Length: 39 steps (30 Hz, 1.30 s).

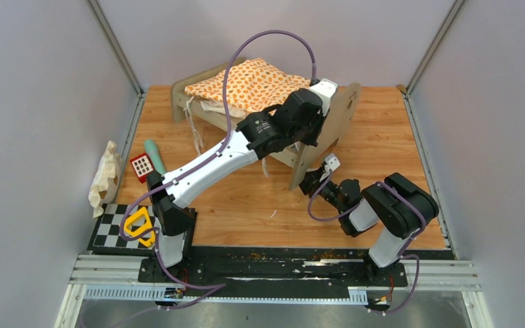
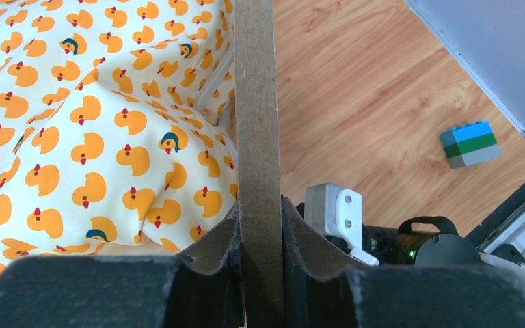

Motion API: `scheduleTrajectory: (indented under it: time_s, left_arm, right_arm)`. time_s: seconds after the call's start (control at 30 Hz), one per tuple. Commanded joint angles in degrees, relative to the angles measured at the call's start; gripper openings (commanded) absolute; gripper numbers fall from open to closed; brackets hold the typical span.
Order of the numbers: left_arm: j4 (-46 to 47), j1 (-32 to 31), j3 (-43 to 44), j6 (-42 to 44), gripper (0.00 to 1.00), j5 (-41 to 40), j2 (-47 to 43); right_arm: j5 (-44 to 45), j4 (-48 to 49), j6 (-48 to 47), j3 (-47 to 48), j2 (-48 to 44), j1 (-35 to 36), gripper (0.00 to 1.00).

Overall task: Set up the pet bed
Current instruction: Cross the ropes on the bed frame.

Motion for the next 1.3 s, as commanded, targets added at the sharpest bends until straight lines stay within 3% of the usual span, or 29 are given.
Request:
scheduleTrajectory:
  time_s: [0.0, 0.1, 0.23, 0.47, 0.9, 1.03, 1.27]
  left_arm:
    - [13.43, 5.81, 6.48, 10.38, 0.0, -8.39, -6.05]
    - [13.4, 5.91, 6.48, 10.3, 0.0, -8.23, -5.97]
    - [13.69, 6.02, 6.48, 10.29, 0.0, -8.04, -5.89]
    - [13.54, 6.27, 6.25, 10.04, 0.0, -7.6, -6.0]
    - [13.71, 6.27, -0.33, 7.42, 0.0, -1.98, -6.66]
    - [15.77, 6.2, -6.78, 6.49, 0.0, 2.24, -8.38]
    - [21.21, 4.32, -17.57, 4.9, 0.0, 9.12, -9.57]
  right_arm:
    - [-4.06, 9.23, 1.25, 0.31, 1.29, 1.52, 0.14]
    - [-3.27, 9.25, 1.4, -2.02, -0.48, 3.45, 0.05]
    - [-1.53, 9.26, 2.79, -5.3, -2.8, 6.78, 0.0]
    - [4.32, 9.26, 3.13, -8.77, -5.45, 14.36, 0.0]
    - [11.99, 7.02, 1.76, -6.67, -11.42, 26.02, 0.0]
    - [14.18, -2.69, 1.59, -5.85, -19.52, 28.55, 0.0]
    - [23.45, -32.86, 2.64, -2.78, -40.65, 31.98, 0.0]
